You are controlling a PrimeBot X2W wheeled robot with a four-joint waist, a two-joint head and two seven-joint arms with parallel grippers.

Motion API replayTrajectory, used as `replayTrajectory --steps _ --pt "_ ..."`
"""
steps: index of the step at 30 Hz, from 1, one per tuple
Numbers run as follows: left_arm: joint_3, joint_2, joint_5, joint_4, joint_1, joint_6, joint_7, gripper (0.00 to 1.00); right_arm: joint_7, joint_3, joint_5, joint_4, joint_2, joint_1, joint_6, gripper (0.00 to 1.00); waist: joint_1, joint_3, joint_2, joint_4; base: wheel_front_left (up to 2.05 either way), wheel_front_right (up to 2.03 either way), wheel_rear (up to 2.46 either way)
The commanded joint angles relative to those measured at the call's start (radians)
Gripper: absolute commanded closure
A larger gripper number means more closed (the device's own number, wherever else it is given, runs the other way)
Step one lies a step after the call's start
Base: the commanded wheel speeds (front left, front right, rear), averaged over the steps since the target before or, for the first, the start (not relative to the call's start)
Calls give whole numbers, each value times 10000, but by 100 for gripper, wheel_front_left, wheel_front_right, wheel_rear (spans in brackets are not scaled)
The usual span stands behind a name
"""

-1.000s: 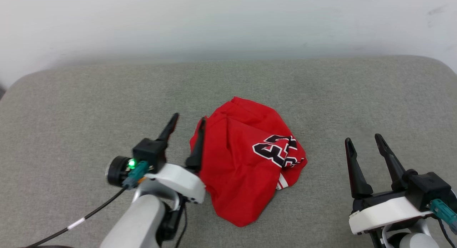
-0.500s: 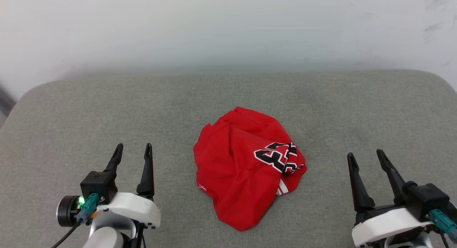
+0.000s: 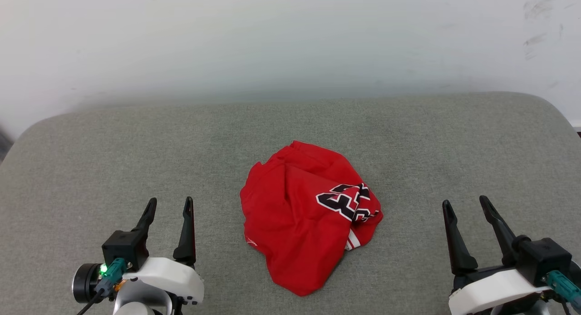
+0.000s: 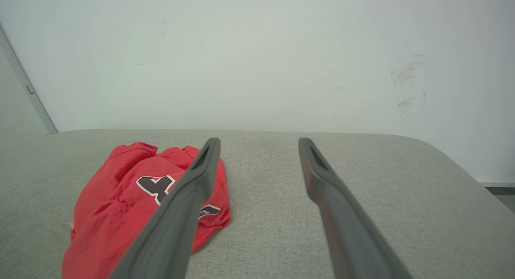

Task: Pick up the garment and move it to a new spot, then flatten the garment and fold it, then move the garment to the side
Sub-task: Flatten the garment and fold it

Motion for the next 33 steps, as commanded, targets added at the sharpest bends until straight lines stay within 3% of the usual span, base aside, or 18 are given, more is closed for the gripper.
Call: replayTrajectory --steps 1,8,12,19,23,28,33 --pt "-3 25 -19 -42 71 44 20 0 3 -11 30 -45 1 96 -3 0 0 2 0 8 0 0 0" --pt "5 56 -49 -195 56 116 30 0 415 76 104 144 1 -68 -3 0 0 108 0 -7 0 0 0" --pt "-9 55 -102 -366 -122 23 44 0 1786 655 -66 384 5 -557 -3 0 0 296 0 63 0 0 0" --pt "-122 23 -7 -522 -455 -28 68 0 5097 2845 390 654 -852 -1831 -3 0 0 668 0 321 0 0 0" --pt "-211 -12 31 -542 -699 -134 48 0 6315 4285 1218 847 -1413 -2600 -3 0 0 945 0 568 0 0 0" --pt "-371 -27 114 -480 -1132 -314 55 0 6953 5803 1997 1380 -1798 -3449 -3 0 0 1379 0 890 0 0 0" --pt "-487 -134 180 -369 -1540 -441 14 0 6889 6852 2532 2503 -1917 -4152 -4 0 0 1785 0 1165 0 0 0"
